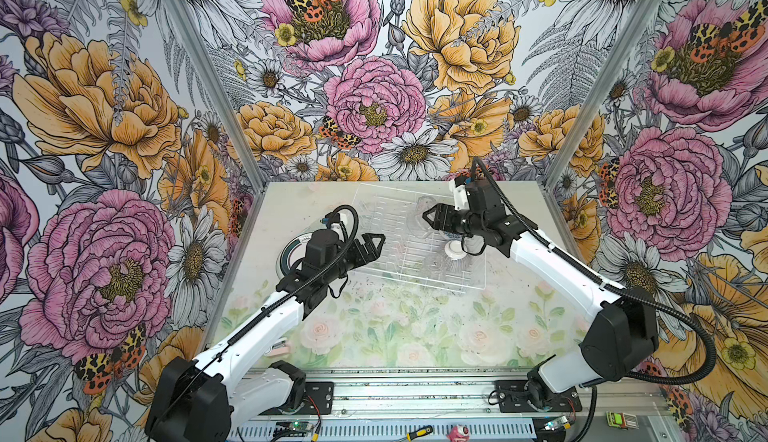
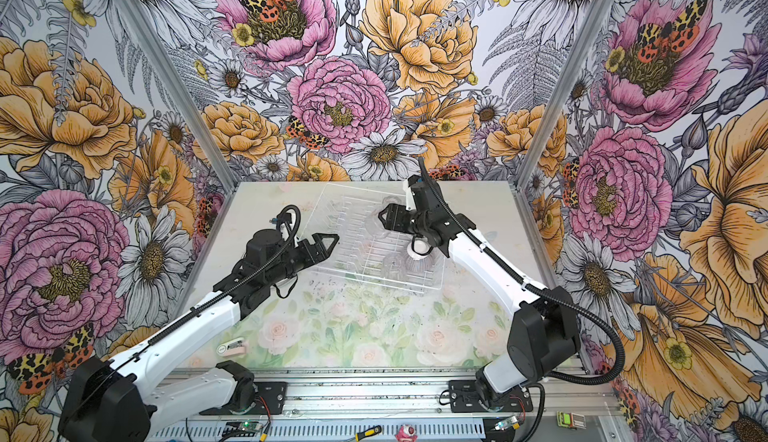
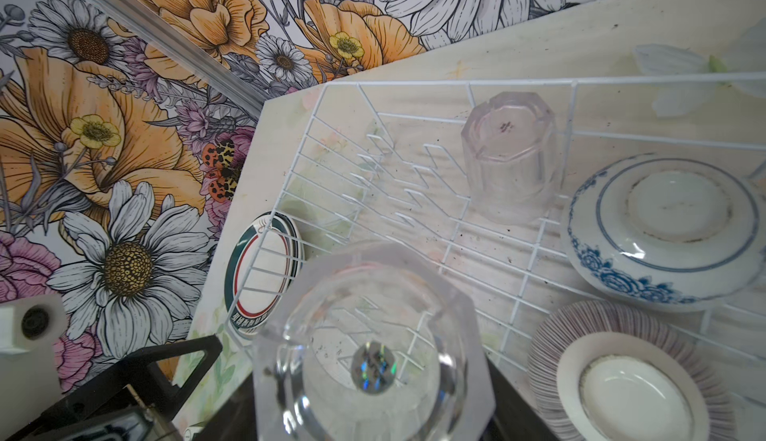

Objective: Unload the mixed dishes from the dish rack
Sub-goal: 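Lift the clear glass with the right gripper while the left gripper approaches, then close the left gripper on the clear glass held by the right gripper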

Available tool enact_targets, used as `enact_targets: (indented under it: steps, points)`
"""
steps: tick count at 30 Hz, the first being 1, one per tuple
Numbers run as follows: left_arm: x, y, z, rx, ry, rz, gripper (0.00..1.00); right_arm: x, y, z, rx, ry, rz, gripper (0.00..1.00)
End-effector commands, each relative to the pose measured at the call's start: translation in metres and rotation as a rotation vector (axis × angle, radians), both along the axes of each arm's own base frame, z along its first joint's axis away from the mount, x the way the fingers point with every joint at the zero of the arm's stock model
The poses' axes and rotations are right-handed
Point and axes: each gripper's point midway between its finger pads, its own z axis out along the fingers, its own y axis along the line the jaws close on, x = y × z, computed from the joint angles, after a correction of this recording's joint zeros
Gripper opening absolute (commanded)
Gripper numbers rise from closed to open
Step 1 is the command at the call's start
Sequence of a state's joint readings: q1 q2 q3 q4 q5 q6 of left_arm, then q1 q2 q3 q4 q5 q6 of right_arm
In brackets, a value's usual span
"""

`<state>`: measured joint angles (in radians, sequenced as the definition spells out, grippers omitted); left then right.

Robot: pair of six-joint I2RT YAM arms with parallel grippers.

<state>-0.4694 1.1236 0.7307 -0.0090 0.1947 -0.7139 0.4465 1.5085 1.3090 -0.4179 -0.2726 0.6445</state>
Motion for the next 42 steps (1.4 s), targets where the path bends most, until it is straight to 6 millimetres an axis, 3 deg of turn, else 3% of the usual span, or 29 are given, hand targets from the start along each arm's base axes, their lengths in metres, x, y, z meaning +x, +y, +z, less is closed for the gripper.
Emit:
enact_targets:
  steps: [1, 9, 16, 24, 33, 42]
  points:
    - [0.007, -0.024, 0.041, -0.066, -0.152, -0.101, 0.96, -0.008, 0.001, 0.038, 0.124, -0.046, 0.013, 0.30]
    - [0.022, -0.064, 0.060, -0.205, -0.206, -0.250, 0.86, -0.026, 0.000, 0.059, 0.248, -0.063, 0.012, 0.32]
    - [0.028, -0.084, 0.077, -0.323, -0.260, -0.306, 0.72, -0.036, -0.003, 0.060, 0.289, -0.051, 0.012, 0.33]
    - [0.035, -0.106, 0.077, -0.367, -0.248, -0.384, 0.58, -0.037, 0.002, 0.058, 0.310, -0.040, 0.035, 0.33]
    - [0.042, -0.114, 0.072, -0.385, -0.227, -0.416, 0.29, -0.038, 0.006, 0.055, 0.358, -0.051, 0.048, 0.34]
    - [0.026, -0.123, 0.075, -0.405, -0.252, -0.480, 0.29, -0.032, 0.008, 0.044, 0.386, -0.037, 0.062, 0.33]
